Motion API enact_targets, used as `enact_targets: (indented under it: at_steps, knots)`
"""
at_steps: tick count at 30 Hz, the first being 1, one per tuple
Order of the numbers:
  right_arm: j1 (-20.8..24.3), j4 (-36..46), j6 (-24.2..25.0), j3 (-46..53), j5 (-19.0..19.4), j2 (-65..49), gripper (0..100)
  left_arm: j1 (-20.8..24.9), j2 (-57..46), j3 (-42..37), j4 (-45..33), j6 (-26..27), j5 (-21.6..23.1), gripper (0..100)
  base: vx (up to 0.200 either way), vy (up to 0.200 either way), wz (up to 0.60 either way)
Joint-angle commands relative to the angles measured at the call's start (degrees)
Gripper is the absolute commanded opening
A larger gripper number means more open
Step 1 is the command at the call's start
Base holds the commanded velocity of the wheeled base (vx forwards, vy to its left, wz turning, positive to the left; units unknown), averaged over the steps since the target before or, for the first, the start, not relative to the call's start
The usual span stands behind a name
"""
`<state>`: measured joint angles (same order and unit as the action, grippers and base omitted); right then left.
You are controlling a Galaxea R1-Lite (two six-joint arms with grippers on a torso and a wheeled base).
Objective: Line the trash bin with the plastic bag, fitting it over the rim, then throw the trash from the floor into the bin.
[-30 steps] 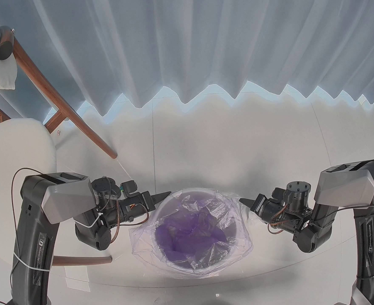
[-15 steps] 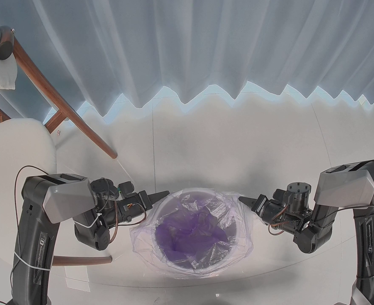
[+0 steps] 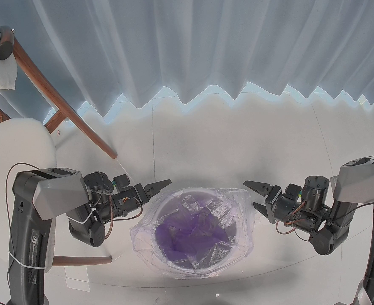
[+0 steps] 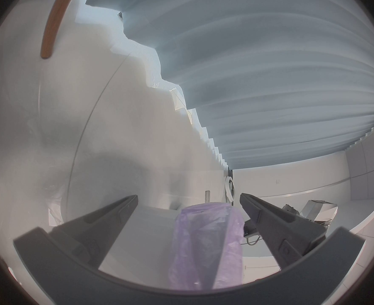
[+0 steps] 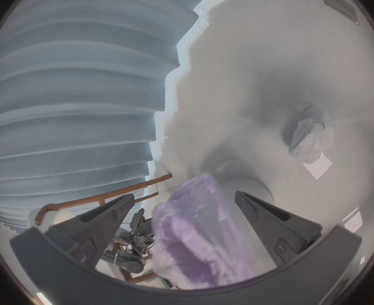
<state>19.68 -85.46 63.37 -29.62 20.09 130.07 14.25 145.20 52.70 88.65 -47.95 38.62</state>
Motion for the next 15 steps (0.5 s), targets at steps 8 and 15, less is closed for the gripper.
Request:
enact_targets:
  at_steps: [8, 15]
  knots:
    - [-0.08, -2.96, -5.36, 12.05, 1.88, -16.78, 100, 4.12, -20.92, -11.74, 0.03, 16.66, -3.9, 100, 0.0, 0.0, 0.0]
    - [0.28, -4.37, -8.7, 16.44, 1.79, -23.55, 100, 7.19, -39.03, -21.41, -0.14, 18.06, -4.34, 100, 0.0, 0.0, 0.0]
